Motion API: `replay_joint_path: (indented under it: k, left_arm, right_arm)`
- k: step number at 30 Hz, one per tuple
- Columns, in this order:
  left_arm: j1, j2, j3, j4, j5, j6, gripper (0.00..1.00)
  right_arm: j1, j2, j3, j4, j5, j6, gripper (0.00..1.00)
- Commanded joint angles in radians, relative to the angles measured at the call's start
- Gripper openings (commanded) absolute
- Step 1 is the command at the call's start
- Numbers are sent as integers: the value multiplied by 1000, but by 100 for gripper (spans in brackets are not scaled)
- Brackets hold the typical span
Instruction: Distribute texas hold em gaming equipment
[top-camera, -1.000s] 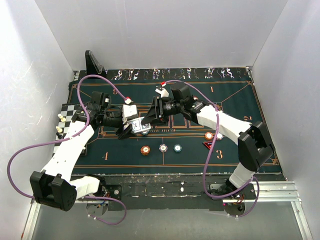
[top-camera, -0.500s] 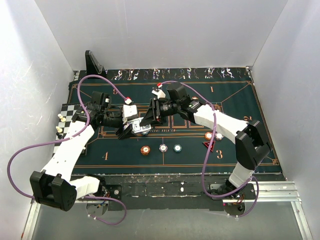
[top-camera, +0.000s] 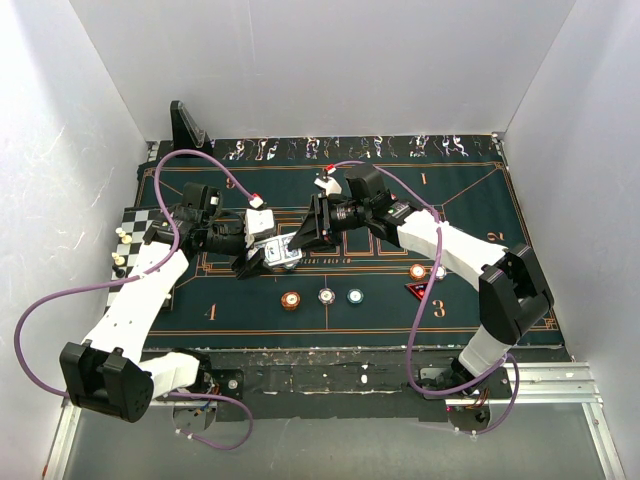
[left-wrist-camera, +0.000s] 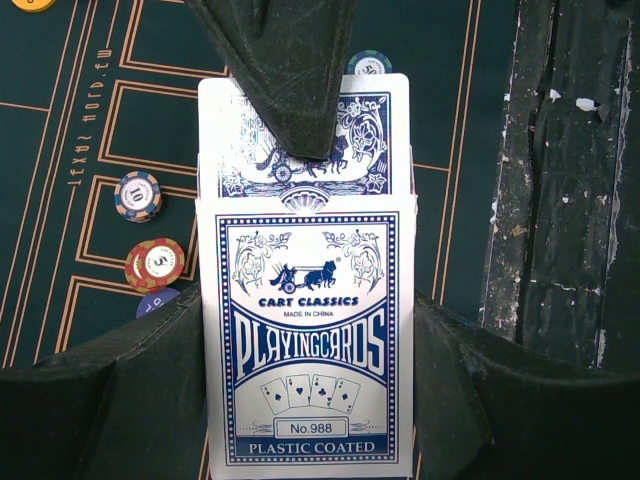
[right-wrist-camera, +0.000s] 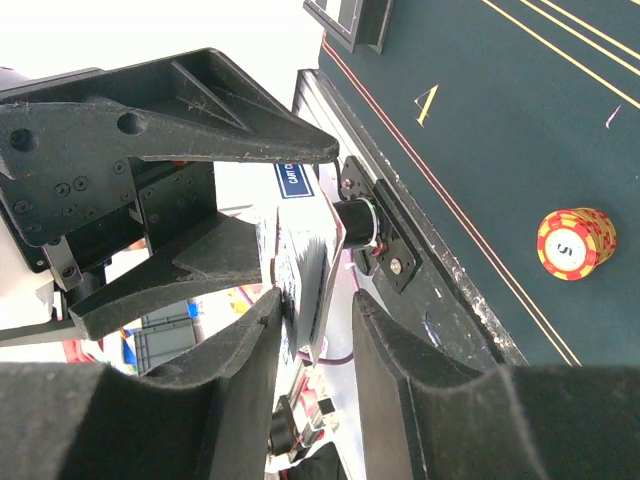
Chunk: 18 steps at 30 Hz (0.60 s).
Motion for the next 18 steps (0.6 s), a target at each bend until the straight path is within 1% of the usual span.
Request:
replay_joint_path:
  k: [1,5,7,11,18]
  left_arm:
    - [6,-13,33,15,40,-2,6]
    - [6,-12,34,14,32,5,6]
    - [6,-10,36,6,31,9,6]
    - [6,-9,36,1,28,14,5]
    - [5,-7,39,-2,29,14,4]
  right_arm:
    - [1,-24,22,27,-27,-6,41]
    - [1,-14,30,-5,-18,-20,41]
    - [1,-28,18,-16,-6,-29,38]
    - [-10,-57,-4,-50,19,-47,28]
    - [-42,-107,-64,-38,25,-41,25]
